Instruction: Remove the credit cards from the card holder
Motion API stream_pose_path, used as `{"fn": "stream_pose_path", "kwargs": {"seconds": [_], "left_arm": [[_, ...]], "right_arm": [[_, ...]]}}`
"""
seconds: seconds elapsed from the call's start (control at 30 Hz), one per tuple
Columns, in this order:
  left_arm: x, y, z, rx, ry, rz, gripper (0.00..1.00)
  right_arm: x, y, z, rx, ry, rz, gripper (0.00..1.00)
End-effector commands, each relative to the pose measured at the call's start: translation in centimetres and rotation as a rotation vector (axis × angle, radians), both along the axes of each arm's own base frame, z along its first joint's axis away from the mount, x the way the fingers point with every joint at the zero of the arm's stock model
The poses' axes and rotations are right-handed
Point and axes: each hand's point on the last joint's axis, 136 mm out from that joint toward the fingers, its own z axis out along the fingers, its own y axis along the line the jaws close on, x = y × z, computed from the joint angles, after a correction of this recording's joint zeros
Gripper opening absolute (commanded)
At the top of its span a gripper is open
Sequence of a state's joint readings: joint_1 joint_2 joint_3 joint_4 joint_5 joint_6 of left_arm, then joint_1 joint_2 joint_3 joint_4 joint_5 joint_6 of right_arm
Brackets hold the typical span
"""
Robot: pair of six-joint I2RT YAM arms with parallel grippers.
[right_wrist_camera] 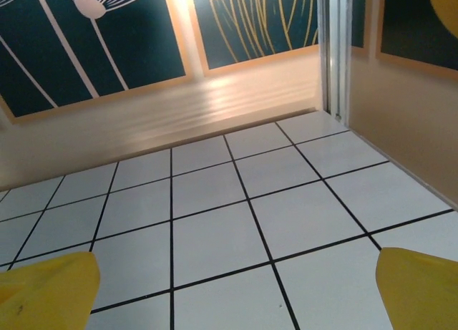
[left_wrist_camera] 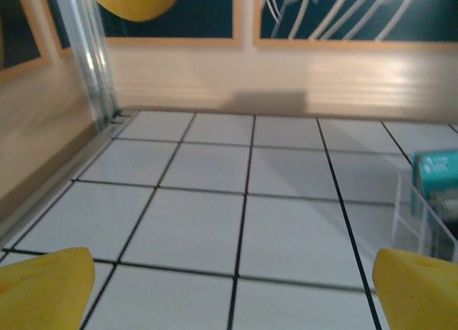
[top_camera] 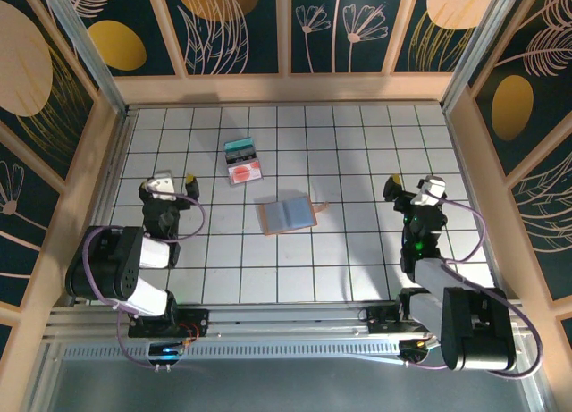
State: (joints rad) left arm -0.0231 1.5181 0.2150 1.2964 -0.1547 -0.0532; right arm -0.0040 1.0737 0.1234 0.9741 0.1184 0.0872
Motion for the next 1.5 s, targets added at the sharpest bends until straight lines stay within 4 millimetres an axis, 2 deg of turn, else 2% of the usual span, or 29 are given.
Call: {"fn": "stream_pose_path", "kwargs": {"seconds": [0.0, 0.13, 0.2, 0.27, 0.5, 0.6, 0.7, 0.8, 0.9, 1.47], "left_arm": [[-0.3, 2.1, 0.4, -0.060, -0.026, 0.111, 0.99], [-0.4, 2.3, 0.4, -0.062, -0.031, 0.124, 0.99], [-0.4, 2.3, 0.4, -0.062, -0.030, 0.124, 0.99], [-0.4, 2.3, 0.4, -0.063, -0.031, 0.124, 0.99], [-0.4, 2.3, 0.5, -0.062, -0.035, 0.120, 0.99], [-0.5, 2.3, 0.5, -0.062, -0.035, 0.120, 0.99], [-0.4, 2.3, 0.5, -0.061, -0.035, 0.120, 0.99], [-0.4, 2.3, 0.5, -0.060, -0.035, 0.120, 0.99], [-0.4, 2.3, 0.6, -0.061, -0.036, 0.121, 0.99], [-0.4, 2.3, 0.4, -0.062, -0.031, 0.120, 0.99]], "right_arm": [[0.5, 0.5, 1.3, 0.010, -0.080, 0.053, 0.99], [1.5, 0.5, -0.5, -0.005, -0.044, 0.076, 0.99], [1.8, 0.7, -0.8, -0.014, -0.043, 0.110, 0.99], [1.9, 0.7, -0.3, -0.029, -0.071, 0.123, 0.99], [2.4, 1.4, -2.7, 0.002, -0.053, 0.232, 0.99], [3.3, 1.7, -3.1, -0.005, -0.022, 0.247, 0.99], [4.5, 1.5, -3.8, -0.036, 0.035, 0.179, 0.99], [4.5, 1.6, -3.8, -0.043, 0.037, 0.170, 0.99], [4.0, 3.4, -3.7, -0.068, 0.021, 0.283, 0.99], [4.0, 3.4, -3.6, -0.067, 0.019, 0.286, 0.99]]}}
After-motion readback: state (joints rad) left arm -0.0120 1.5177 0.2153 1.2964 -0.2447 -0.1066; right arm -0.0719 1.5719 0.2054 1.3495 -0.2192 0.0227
